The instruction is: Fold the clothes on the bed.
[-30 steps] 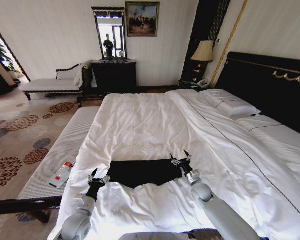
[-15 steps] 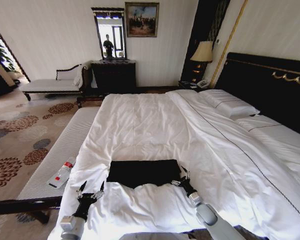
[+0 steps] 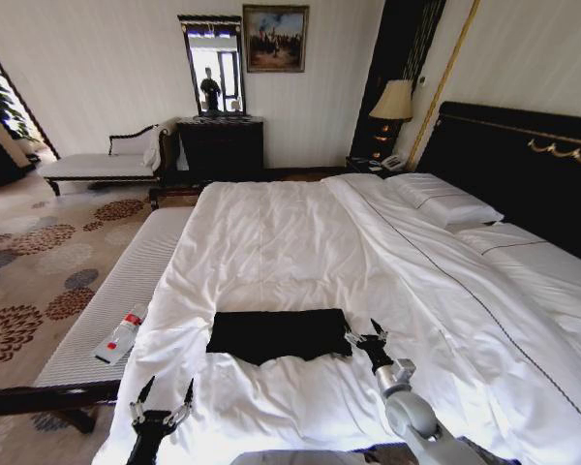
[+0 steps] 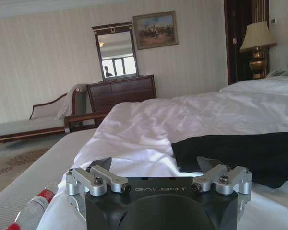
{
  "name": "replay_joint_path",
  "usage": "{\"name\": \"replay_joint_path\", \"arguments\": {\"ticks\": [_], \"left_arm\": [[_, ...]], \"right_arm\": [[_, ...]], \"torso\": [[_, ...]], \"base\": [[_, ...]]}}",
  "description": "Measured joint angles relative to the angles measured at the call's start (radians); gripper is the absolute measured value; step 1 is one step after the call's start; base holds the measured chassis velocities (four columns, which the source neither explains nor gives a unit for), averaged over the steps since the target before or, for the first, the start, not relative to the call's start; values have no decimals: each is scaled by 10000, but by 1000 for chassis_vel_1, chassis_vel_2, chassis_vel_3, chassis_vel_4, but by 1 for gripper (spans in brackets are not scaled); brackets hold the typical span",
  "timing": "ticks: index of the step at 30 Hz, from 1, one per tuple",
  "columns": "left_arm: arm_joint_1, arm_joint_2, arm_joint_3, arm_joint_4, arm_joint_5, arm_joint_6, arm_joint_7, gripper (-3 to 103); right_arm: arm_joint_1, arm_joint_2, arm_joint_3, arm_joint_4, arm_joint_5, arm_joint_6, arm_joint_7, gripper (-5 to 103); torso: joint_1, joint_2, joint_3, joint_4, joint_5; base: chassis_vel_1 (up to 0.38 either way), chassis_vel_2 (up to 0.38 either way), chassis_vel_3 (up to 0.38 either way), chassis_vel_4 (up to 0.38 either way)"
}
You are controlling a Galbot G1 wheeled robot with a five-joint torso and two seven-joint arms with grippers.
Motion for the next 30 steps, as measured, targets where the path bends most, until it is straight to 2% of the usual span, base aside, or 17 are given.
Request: {"name": "replay_joint_path", "arguments": {"ticks": [1, 7, 11, 14, 19, 23, 30], "left_arm": [[541, -214, 15, 89, 240, -780, -46, 100], [1163, -275, 367, -29, 315, -1307, 21, 100], [1446, -291, 439, -695, 349, -1311, -31, 100], [1888, -278, 296, -1935, 338, -1133, -97, 100], [2217, -173, 121, -2784, 165, -896, -132, 100], [2222, -96, -68, -2994, -17, -569, -181, 100], [2193, -92, -82, -2996, -32, -522, -192, 100]], "right_arm": [[317, -333, 223, -299, 1690, -960, -1022, 100], [907, -544, -86, -1569, 2070, -1395, -2091, 100], [1171, -562, -316, -2462, 1891, -1428, -2441, 100], [1318, -570, -442, -3024, 1774, -1427, -2697, 100], [1437, -513, -570, -3388, 1673, -1399, -2972, 100], [1696, -372, -761, -3709, 1662, -1347, -3327, 100], [2049, -326, -1010, -3952, 1668, -1351, -3404, 100]], "torso": [[1, 0, 0, 2, 3], [0, 0, 0, 2, 1], [1, -1, 0, -2, 2], [1, -1, 0, -2, 5], [2, -2, 1, -2, 2], [2, -2, 0, -1, -1], [2, -2, 1, 0, -1]], "base": [[0, 0, 0, 0], [0, 0, 0, 0], [0, 0, 0, 0], [0, 0, 0, 0], [0, 0, 0, 0], [0, 0, 0, 0], [0, 0, 0, 0]]}}
